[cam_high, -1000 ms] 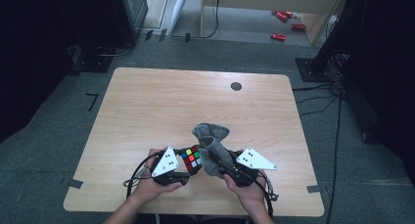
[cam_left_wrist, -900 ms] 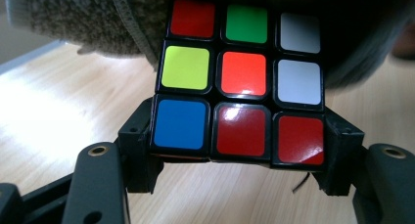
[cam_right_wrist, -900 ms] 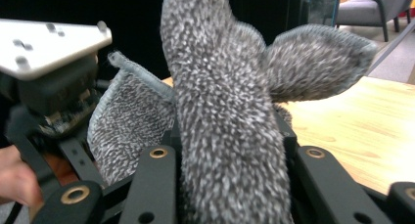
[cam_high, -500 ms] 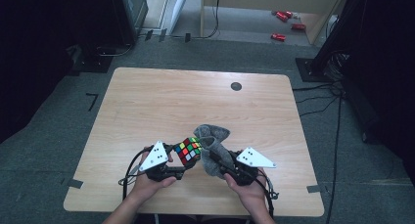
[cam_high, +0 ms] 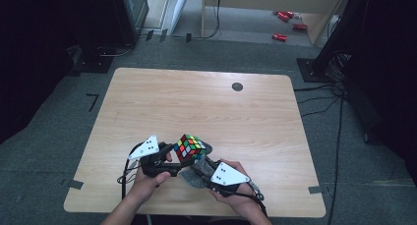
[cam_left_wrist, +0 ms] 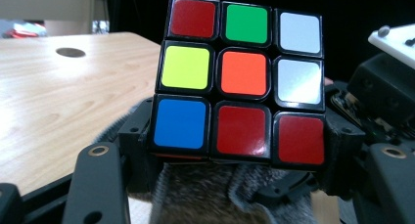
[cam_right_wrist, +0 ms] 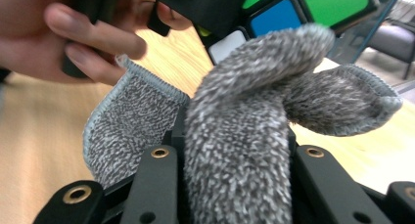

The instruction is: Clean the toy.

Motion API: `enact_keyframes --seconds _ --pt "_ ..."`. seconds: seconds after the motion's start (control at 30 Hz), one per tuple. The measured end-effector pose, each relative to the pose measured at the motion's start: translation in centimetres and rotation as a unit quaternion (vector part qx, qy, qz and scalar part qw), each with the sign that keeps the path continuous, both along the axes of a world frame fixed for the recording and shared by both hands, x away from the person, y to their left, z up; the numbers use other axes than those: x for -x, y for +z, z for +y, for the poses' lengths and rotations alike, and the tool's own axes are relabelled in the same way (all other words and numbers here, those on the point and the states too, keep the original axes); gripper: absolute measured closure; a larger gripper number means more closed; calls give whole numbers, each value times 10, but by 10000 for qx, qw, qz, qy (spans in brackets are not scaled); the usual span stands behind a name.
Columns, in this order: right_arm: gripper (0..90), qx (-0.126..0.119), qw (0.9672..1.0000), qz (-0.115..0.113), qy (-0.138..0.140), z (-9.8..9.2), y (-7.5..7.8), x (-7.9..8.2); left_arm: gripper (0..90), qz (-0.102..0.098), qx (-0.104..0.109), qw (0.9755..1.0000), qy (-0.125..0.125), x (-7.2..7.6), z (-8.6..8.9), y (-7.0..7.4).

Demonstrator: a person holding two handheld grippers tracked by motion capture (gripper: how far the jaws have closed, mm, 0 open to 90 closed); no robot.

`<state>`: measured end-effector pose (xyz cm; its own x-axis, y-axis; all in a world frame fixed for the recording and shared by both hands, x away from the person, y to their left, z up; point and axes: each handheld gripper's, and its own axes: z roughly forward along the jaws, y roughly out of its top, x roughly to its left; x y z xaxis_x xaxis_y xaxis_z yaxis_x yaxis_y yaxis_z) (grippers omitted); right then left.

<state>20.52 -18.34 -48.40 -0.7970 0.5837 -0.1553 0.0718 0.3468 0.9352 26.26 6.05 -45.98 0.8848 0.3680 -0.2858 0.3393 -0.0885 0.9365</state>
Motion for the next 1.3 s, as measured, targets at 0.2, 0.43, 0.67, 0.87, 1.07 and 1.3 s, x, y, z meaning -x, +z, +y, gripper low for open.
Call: enact_keyframes --seconds 0.2,0.43,0.67,0.87,1.07,1.3 --pt "670 -210 9975 -450 -494 -20 11 -4 337 5 -121 9999 -85 -1 -2 -1" --pt "651 472 9971 -599 68 5 -1 5 337 72 -90 9999 -38 -2 1 -1" --pt "653 -25 9971 -608 -450 -15 9 -2 338 86 -190 9998 -15 -4 2 -2" --pt "652 292 9977 -606 41 -1 2 4 337 146 -151 9998 42 -6 4 -2" --pt "623 559 9977 -347 188 5 -4 3 337 144 -88 9997 184 -7 10 -1" --pt "605 144 9954 -238 -919 -33 6 -15 337 161 -215 9988 415 -10 12 -2"
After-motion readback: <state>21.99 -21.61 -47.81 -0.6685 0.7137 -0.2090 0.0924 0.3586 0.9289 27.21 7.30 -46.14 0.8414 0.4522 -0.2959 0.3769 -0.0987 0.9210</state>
